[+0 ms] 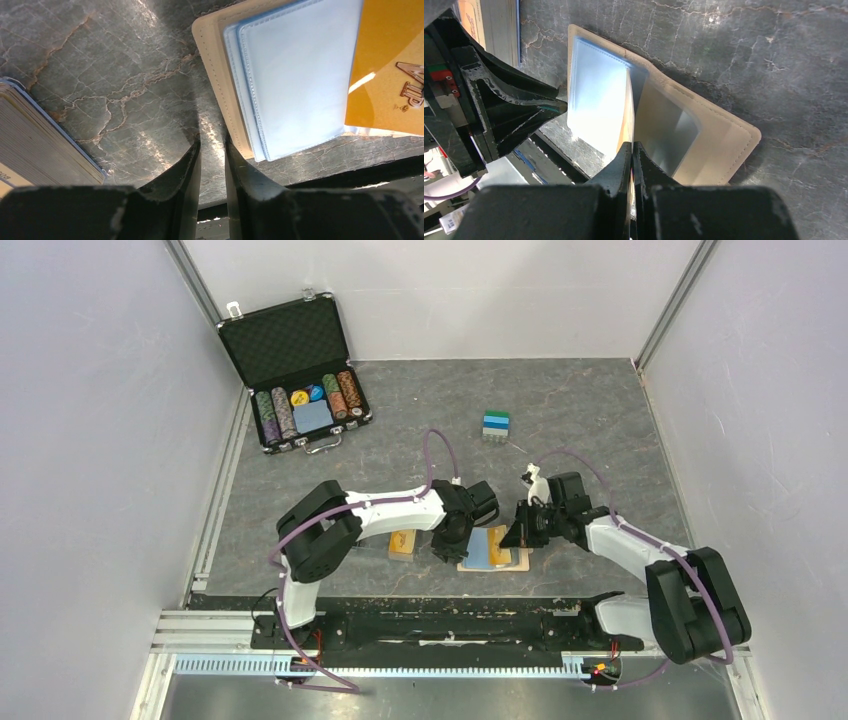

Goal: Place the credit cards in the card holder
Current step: Insert the credit card into the card holder.

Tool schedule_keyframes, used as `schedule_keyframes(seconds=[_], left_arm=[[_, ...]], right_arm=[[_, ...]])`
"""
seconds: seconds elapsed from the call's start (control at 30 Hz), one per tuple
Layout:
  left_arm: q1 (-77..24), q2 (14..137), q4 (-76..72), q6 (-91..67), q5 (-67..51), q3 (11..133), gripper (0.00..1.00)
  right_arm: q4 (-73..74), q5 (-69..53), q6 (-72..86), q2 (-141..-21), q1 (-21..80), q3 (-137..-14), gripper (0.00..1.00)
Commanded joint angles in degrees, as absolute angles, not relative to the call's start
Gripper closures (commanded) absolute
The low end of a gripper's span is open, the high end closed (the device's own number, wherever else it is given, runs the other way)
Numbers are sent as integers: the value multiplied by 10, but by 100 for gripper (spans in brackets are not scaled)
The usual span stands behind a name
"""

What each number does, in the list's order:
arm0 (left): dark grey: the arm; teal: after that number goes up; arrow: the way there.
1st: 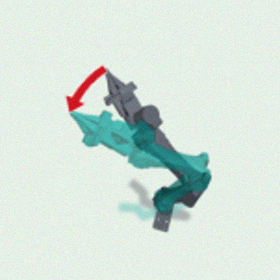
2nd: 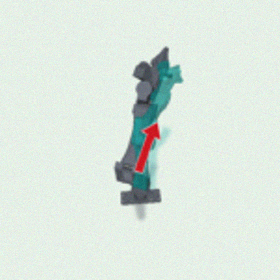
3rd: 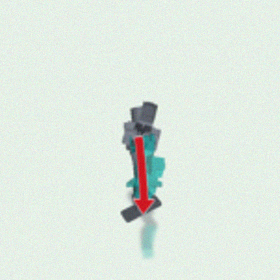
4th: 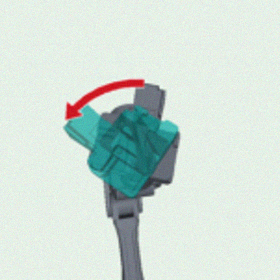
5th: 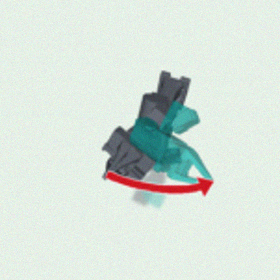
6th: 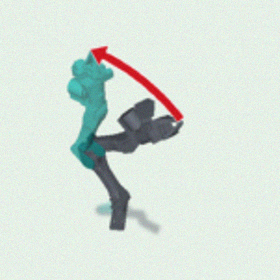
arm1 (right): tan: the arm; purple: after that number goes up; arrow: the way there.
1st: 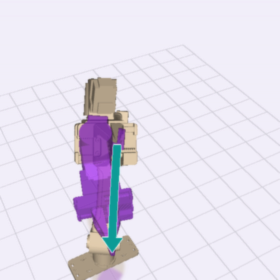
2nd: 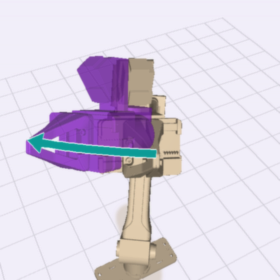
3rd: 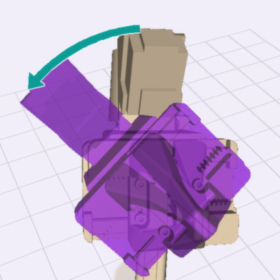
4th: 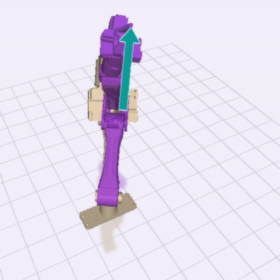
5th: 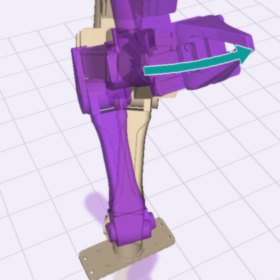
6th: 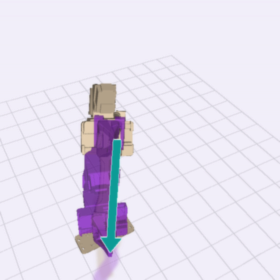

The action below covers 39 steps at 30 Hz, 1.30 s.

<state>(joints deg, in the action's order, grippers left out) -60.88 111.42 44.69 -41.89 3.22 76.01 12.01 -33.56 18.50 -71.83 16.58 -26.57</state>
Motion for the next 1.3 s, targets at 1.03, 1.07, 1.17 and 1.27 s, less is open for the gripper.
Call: schedule_keyframes(seconds=[1.03,1.07,1.17,1.27], left_arm=[[-620,1169,469,-387,59,789,75],[-619,1169,468,-387,59,788,75],[-619,1170,468,-387,58,788,75],[-620,1171,468,-387,58,790,75]], right_arm=[[70,-339,201,-726,125,-233,100],[70,-335,201,-725,125,-232,100],[69,-316,207,-711,124,-229,100],[60,-299,219,-695,124,-223,100]])
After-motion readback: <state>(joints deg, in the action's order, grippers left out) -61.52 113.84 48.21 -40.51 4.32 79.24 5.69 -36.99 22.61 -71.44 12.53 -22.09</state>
